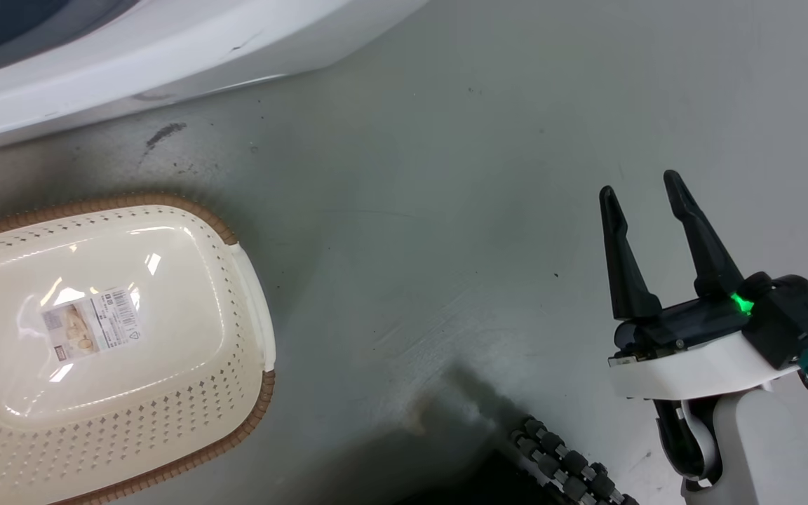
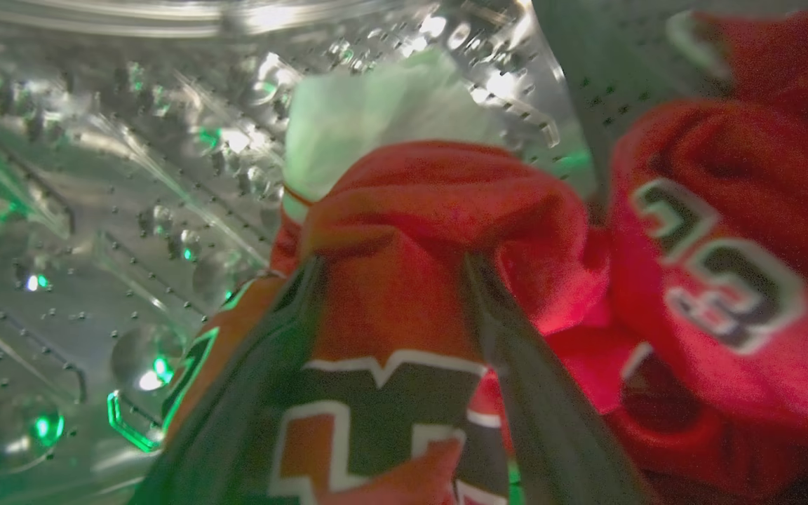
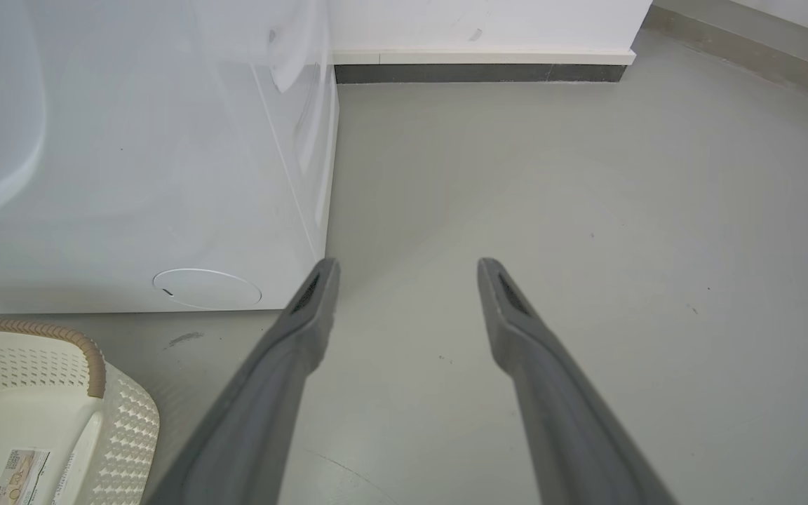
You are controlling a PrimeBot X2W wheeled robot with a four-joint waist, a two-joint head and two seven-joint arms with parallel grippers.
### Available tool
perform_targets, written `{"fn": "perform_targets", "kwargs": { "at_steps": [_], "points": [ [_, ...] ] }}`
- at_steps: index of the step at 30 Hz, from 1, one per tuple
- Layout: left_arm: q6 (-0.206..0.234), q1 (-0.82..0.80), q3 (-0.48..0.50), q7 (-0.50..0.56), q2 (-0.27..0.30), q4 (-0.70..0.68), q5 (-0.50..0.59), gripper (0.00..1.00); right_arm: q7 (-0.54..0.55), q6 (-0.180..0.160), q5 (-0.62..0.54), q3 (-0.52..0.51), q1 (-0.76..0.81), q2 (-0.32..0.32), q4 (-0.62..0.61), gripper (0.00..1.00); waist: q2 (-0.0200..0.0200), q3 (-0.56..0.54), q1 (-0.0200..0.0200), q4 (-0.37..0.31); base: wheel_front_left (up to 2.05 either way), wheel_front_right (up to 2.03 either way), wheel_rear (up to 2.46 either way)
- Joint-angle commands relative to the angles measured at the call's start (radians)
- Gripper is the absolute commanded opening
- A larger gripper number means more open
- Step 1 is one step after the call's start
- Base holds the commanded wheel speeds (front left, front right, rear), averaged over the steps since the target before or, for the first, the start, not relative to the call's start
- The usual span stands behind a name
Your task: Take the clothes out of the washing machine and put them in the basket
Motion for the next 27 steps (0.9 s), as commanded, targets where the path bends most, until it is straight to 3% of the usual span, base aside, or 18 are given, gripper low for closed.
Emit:
{"fn": "perform_targets", "kwargs": {
  "at_steps": [1,5,6,7,8,18,27],
  "points": [
    [-0.002,-0.015,-0.006,0.012,0.012,0.012,-0.005,1.00,-0.002,-0.001,0.007,-0.004,-0.017,0.000,-0.008,1.00,0.0000,0.011,-0.0002,-0.008,0.00,0.00,0.00],
    [-0.002,-0.019,-0.009,0.022,0.021,0.029,-0.021,1.00,-0.002,-0.001,0.016,-0.003,-0.021,0.000,-0.019,1.00,0.0000,0.020,-0.0002,-0.012,0.00,0.00,0.00],
    [-0.003,-0.016,-0.010,0.025,0.022,0.033,-0.025,0.85,-0.002,-0.001,0.016,-0.003,-0.021,0.001,-0.020,1.00,0.0000,0.022,-0.0002,-0.011,0.00,0.00,0.00],
    [-0.003,-0.015,-0.012,0.021,0.021,0.034,-0.029,0.09,-0.002,-0.001,0.018,-0.002,-0.021,0.001,-0.021,1.00,0.0000,0.023,-0.0002,-0.010,0.00,0.00,0.00],
    [-0.003,-0.016,-0.013,0.014,0.019,0.031,-0.034,0.00,-0.002,-0.001,0.024,-0.003,-0.021,0.000,-0.022,1.00,0.0000,0.025,-0.0002,-0.008,0.00,0.00,0.00],
    [0.026,0.016,-0.008,-0.164,-0.015,0.012,-0.078,0.00,-0.002,-0.001,0.008,-0.035,-0.039,0.000,-0.012,1.00,0.0000,-0.012,-0.0002,0.031,0.00,0.00,0.00],
    [0.065,0.160,0.047,-0.436,-0.113,0.049,-0.183,0.00,-0.002,-0.001,-0.050,-0.105,-0.031,0.000,0.001,1.00,0.0000,-0.146,-0.0002,0.115,0.00,0.00,0.00]
  ]
}}
